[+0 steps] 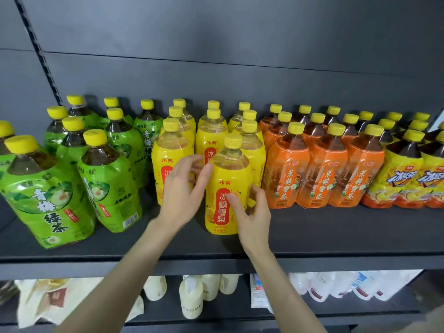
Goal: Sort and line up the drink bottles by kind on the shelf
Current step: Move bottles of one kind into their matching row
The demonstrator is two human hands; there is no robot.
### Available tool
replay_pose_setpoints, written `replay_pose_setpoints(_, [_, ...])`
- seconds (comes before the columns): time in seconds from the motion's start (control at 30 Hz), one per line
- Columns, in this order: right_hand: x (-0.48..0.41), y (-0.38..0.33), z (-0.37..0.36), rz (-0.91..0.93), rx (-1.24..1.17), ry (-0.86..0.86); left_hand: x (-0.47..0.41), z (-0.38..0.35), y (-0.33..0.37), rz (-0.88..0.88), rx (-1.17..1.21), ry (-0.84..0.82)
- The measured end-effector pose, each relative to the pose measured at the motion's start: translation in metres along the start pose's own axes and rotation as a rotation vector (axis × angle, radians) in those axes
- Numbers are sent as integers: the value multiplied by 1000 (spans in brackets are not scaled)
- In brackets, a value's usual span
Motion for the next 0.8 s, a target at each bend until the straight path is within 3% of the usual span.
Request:
replay_pose_setpoints(0.2, [-6, -15, -13, 125, 292, -91, 28, -3, -24, 51, -30, 25])
replay_pose_setpoints(0.4, [-38, -32, 26, 366, 470, 216, 40, -15, -29, 69, -76, 5])
replay_pose_setpoints(0.63, [-79, -37, 24, 611, 978, 158, 39, -19, -23, 18, -234, 76])
replay_pose_setpoints(0.8, [-81, -33, 39, 667, 1050, 215, 33, -26, -23, 9, -359, 69])
Point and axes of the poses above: each hand's wrist, its own x-axis away from the middle knuckle, its own z-axis out of the back of the hand, y = z × x, the point moved 4 cm from there along -x, towards the middle knuckle, and after that the axes turned 11 degrees about x, right-handed, at the moved point
